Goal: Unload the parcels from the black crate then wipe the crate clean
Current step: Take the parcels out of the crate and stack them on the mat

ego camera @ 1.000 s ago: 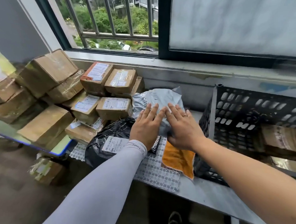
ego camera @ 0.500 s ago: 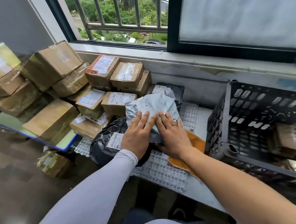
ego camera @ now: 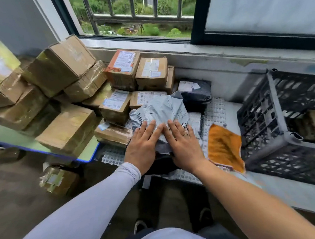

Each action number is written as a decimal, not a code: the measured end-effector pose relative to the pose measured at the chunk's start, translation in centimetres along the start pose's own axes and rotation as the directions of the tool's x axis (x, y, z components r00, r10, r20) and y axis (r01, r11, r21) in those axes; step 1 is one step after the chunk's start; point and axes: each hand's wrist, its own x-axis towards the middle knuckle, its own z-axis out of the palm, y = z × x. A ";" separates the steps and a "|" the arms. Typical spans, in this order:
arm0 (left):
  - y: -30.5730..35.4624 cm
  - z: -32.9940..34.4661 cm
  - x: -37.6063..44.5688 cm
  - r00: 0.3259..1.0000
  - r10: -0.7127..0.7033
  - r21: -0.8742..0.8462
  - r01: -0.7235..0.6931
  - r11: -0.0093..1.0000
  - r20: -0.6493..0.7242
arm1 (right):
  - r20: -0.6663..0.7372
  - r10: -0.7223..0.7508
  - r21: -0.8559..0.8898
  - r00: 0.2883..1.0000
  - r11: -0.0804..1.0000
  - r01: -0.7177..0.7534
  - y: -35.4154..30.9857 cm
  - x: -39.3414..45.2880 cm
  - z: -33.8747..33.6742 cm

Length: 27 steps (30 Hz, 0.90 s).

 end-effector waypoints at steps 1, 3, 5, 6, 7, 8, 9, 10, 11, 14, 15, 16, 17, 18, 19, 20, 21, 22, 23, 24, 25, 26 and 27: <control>-1.0 -0.1 -0.5 1.000 -0.008 -0.022 0.009 1.000 0.028 | 0.010 0.012 -0.006 1.000 1.000 -0.012 -1.0 0.1 0.6; -2.6 -0.2 -1.4 0.995 -0.023 -0.054 0.029 0.998 0.101 | 0.095 0.066 -0.029 0.993 0.998 -0.063 -2.8 0.4 1.2; -3.8 -0.2 -2.2 0.982 -0.008 -0.071 0.022 0.997 0.189 | 0.204 0.123 -0.052 0.971 0.992 -0.115 -4.3 0.5 1.6; -4.2 -0.1 -2.5 0.973 0.017 -0.072 0.000 0.997 0.228 | 0.252 0.149 -0.057 0.956 0.989 -0.139 -5.0 0.5 1.8; -4.5 0.0 -2.8 0.963 0.047 -0.068 -0.029 0.997 0.266 | 0.286 0.171 -0.065 0.943 0.985 -0.159 -5.5 0.5 1.9; -4.8 0.2 -3.1 0.949 0.073 -0.059 -0.058 0.997 0.305 | 0.309 0.190 -0.082 0.932 0.982 -0.173 -5.9 0.5 2.2; -5.0 0.4 -3.2 0.934 0.088 -0.045 -0.078 0.996 0.346 | 0.329 0.208 -0.101 0.921 0.978 -0.185 -6.2 0.6 2.3; -5.1 0.6 -3.2 0.919 0.090 -0.028 -0.086 0.996 0.385 | 0.350 0.226 -0.116 0.909 0.973 -0.197 -6.4 0.6 2.4; -5.2 0.9 -3.2 0.903 0.082 -0.009 -0.086 0.996 0.422 | 0.368 0.240 -0.127 0.898 0.970 -0.207 -6.6 0.7 2.4; -5.1 1.3 -3.2 0.871 0.049 0.052 -0.085 0.995 0.489 | 0.398 0.255 -0.151 0.881 0.966 -0.211 -6.8 1.0 2.4; -5.1 1.4 -3.2 0.865 0.041 0.068 -0.087 0.994 0.500 | 0.409 0.257 -0.152 0.875 0.965 -0.213 -6.8 1.2 2.4; -5.2 1.5 -3.1 0.861 0.034 0.081 -0.087 0.993 0.508 | 0.417 0.258 -0.148 0.871 0.965 -0.216 -6.9 1.3 2.4; -5.2 1.6 -3.1 0.858 0.027 0.092 -0.086 0.992 0.513 | 0.419 0.259 -0.144 0.870 0.965 -0.218 -6.9 1.4 2.5; -5.2 1.7 -3.2 0.856 0.018 0.102 -0.082 0.991 0.517 | 0.421 0.259 -0.142 0.869 0.965 -0.219 -6.9 1.4 2.5; -5.1 1.8 -3.3 0.853 0.009 0.108 -0.076 0.991 0.521 | 0.425 0.258 -0.138 0.868 0.966 -0.220 -6.9 1.4 2.5; -5.1 1.8 -3.4 0.851 0.003 0.107 -0.070 0.992 0.525 | 0.429 0.258 -0.133 0.866 0.966 -0.222 -6.9 1.4 2.6; -5.0 1.7 -3.4 0.849 0.002 0.103 -0.067 0.992 0.528 | 0.429 0.257 -0.126 0.866 0.966 -0.224 -6.8 1.4 2.7; -4.9 1.6 -3.4 0.849 0.004 0.096 -0.065 0.993 0.529 | 0.425 0.255 -0.122 0.868 0.967 -0.224 -6.8 1.3 2.7; -4.9 1.5 -3.3 0.851 0.009 0.085 -0.063 0.994 0.525 | 0.421 0.253 -0.120 0.871 0.967 -0.223 -6.6 1.2 2.6; -4.9 1.4 -3.1 0.855 0.017 0.066 -0.060 0.996 0.519 | 0.421 0.248 -0.117 0.873 0.969 -0.219 -6.5 1.3 2.4; -5.0 1.1 -2.9 0.860 0.027 0.041 -0.055 0.998 0.510 | 0.423 0.241 -0.109 0.874 0.970 -0.215 -6.4 1.4 2.0; -5.2 0.9 -2.6 0.870 0.038 0.012 -0.050 0.999 0.491 | 0.421 0.234 -0.101 0.876 0.972 -0.211 -6.3 1.6 1.6; -5.5 0.6 -2.4 0.887 0.050 -0.019 -0.046 0.999 0.459 | 0.414 0.228 -0.094 0.881 0.974 -0.207 -6.2 1.8 1.1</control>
